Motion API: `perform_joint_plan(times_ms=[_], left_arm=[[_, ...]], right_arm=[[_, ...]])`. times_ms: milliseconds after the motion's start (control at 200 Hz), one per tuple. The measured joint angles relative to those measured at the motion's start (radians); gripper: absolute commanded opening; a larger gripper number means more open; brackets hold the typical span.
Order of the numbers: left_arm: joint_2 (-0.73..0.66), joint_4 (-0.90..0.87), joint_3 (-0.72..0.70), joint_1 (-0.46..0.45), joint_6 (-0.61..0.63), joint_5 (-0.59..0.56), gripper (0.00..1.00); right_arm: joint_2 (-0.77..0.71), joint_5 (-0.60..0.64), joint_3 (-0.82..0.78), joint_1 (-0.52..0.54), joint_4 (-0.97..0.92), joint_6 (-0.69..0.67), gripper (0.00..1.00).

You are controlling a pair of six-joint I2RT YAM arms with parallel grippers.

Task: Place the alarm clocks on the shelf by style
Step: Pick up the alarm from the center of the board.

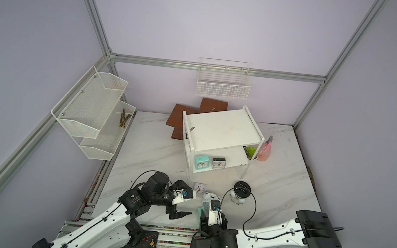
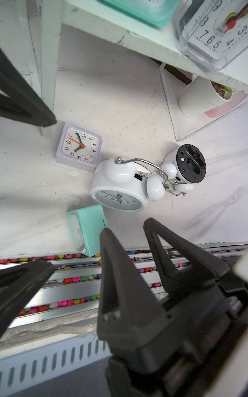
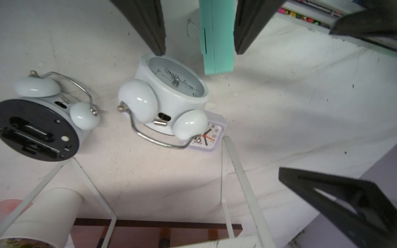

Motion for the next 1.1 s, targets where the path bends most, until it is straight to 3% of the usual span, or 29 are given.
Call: perform_joint_plan(times_ms=[245, 790, 950, 1100], left_arm=[[0.023, -0.001, 0.000, 0.000, 0.006, 0.000, 1.00], [0.039, -0.003, 0.000, 0.000, 0.019, 0.012, 1.00], [0.039, -0.017, 0.000, 0.000, 0.033, 0.019, 1.00], [0.042, -0.054, 0.001, 0.000, 0.055, 0.040, 1.00]], right_arm=[[0.100, -0.084, 0.010, -0.034, 0.147, -0.118, 0.64], [0.123, -0.163, -0.035, -0.076, 0.290, -0.206, 0.33], [0.108, -0.170, -0.043, -0.077, 0.296, -0.249, 0.30], [-0.005, -0.193, -0.091, -0.077, 0.299, -0.325, 0.29]])
